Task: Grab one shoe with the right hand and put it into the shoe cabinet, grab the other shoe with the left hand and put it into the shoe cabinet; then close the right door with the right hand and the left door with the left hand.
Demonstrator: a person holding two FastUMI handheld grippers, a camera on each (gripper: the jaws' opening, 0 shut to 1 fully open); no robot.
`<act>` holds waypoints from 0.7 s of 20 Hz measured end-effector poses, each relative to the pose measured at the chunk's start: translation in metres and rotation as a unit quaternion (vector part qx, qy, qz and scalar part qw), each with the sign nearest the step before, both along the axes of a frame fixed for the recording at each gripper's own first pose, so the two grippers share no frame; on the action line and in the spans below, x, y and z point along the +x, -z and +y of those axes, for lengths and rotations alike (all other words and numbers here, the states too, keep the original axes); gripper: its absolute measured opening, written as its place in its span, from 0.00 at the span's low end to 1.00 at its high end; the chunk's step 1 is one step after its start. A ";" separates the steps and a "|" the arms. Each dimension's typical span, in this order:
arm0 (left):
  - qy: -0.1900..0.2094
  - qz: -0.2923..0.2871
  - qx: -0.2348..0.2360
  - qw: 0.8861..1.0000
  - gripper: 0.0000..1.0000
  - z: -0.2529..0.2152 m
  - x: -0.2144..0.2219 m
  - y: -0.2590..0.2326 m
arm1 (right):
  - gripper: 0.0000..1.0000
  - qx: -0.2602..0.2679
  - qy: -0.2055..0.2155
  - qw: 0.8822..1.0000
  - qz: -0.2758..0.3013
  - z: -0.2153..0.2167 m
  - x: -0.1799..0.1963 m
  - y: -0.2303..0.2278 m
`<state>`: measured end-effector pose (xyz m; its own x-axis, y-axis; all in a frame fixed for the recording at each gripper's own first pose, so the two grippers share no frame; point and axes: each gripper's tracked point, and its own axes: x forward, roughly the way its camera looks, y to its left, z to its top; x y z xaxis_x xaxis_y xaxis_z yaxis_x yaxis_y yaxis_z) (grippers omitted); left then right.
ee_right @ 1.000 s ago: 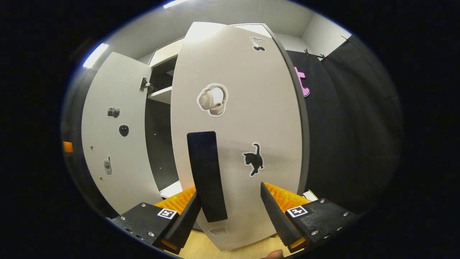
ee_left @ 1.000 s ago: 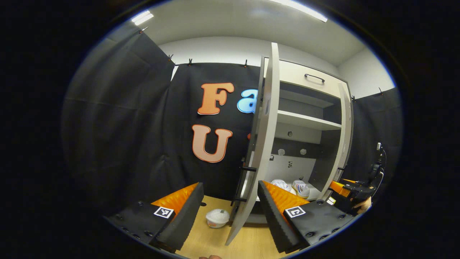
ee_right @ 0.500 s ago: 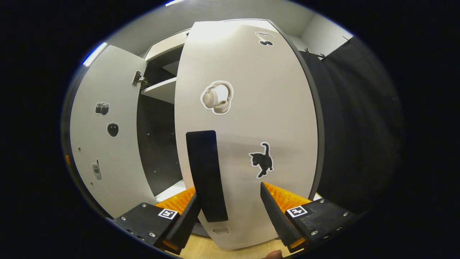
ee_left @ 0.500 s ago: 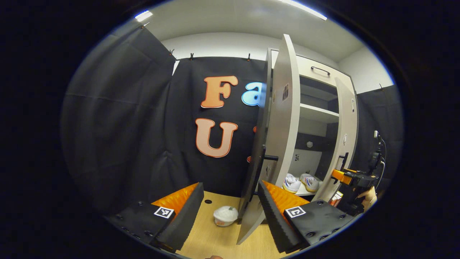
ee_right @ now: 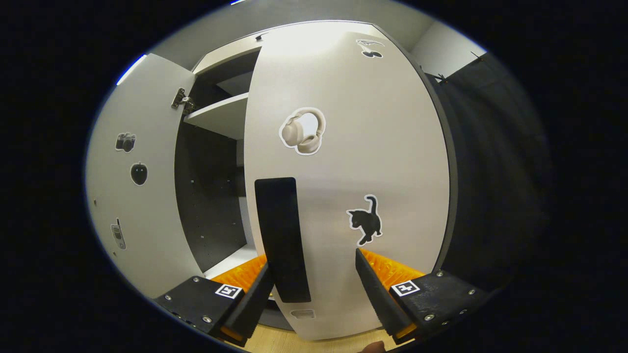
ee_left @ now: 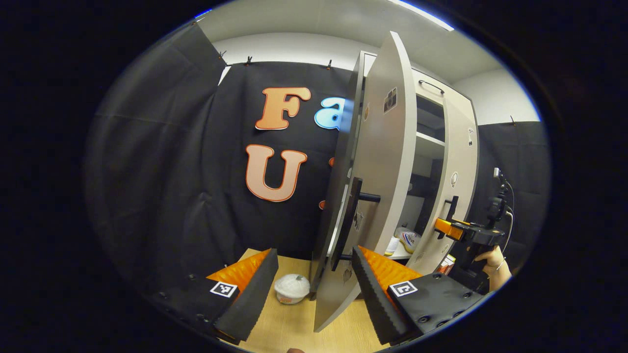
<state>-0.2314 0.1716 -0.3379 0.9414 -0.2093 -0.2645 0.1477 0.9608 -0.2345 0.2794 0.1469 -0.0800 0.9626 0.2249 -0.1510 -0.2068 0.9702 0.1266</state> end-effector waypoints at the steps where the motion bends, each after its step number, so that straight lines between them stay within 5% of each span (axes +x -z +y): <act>1: 0.008 0.001 -0.001 1.000 0.98 -0.003 0.003 0.002 | 0.94 -0.001 0.004 1.000 0.001 0.000 0.000 0.000; 6: 0.037 0.009 -0.002 0.999 0.98 -0.015 0.015 0.010 | 0.94 -0.009 0.021 1.000 0.010 -0.002 -0.025 -0.005; 14: 0.087 0.020 -0.029 0.996 0.95 -0.048 0.012 0.010 | 0.95 -0.060 0.028 0.994 -0.084 -0.030 -0.093 -0.090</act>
<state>-0.2196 0.1234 -0.3482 0.8785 -0.3840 -0.2842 0.2994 0.9061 -0.2988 0.1863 0.1169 0.0104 0.9871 0.1597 -0.0087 -0.1599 0.9869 -0.0229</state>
